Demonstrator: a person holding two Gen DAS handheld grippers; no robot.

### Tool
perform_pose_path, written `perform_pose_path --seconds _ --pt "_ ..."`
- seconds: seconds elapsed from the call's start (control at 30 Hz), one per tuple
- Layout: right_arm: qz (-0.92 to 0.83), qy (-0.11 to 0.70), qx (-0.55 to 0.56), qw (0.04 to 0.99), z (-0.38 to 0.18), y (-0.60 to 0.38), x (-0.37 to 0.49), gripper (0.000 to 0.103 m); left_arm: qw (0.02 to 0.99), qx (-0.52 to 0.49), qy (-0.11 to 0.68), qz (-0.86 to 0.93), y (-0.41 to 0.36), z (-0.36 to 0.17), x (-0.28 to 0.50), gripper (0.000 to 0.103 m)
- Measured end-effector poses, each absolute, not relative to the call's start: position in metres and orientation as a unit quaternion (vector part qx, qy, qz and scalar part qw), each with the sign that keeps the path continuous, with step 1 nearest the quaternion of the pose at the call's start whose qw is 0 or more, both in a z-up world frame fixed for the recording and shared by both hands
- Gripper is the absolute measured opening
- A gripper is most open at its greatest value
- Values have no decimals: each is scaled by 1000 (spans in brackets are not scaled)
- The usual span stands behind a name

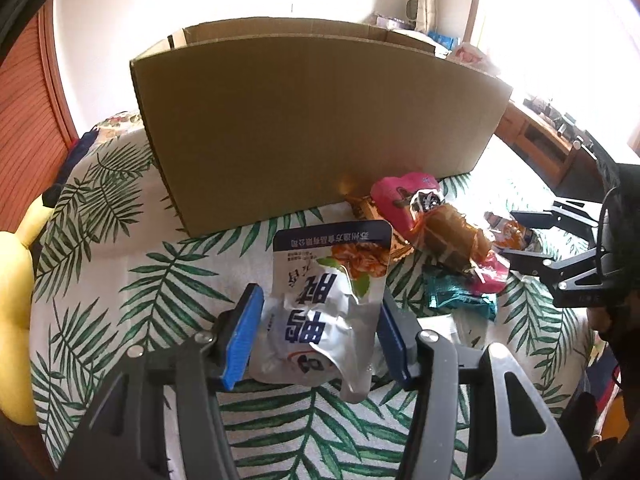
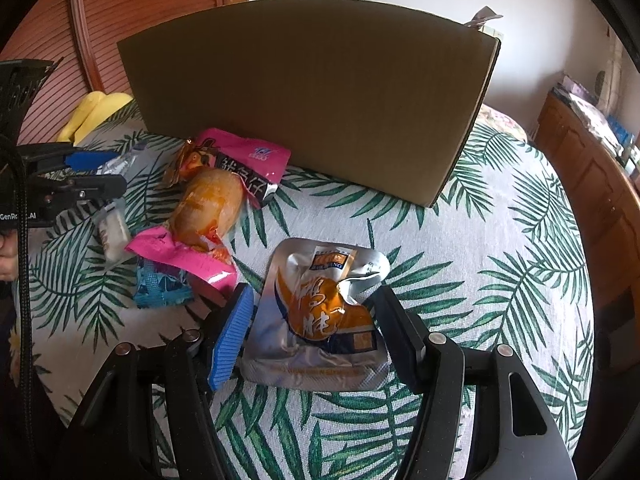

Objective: Organize snacks
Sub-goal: 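Close the right gripper on the silver orange-printed bag while the left gripper holds the white bag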

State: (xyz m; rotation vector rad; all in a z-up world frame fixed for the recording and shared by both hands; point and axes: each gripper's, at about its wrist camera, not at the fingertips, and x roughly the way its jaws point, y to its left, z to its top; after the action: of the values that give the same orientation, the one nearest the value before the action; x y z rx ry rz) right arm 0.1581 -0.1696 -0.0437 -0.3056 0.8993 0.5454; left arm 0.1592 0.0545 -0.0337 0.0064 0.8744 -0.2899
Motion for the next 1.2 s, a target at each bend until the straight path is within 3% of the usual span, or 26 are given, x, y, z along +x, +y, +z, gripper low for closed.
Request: perform_pose_path --seconds 0.1,0.3,0.73,0.93,1.2 --pt "262 427 -146 853 -44 -171 158 62 898 -1 415 -146 56 -29 154 54" --pt "252 419 -130 863 -38 -180 160 40 903 -8 401 -155 63 -19 147 54" --pt "247 404 -139 870 -34 -180 148 38 906 -11 391 -165 65 -7 144 54" --pt "250 406 -131 869 -30 -184 150 31 906 -7 390 -165 57 -7 149 54" --pt "266 444 -133 845 -39 -181 165 42 906 -5 389 -167 50 -6 149 54"
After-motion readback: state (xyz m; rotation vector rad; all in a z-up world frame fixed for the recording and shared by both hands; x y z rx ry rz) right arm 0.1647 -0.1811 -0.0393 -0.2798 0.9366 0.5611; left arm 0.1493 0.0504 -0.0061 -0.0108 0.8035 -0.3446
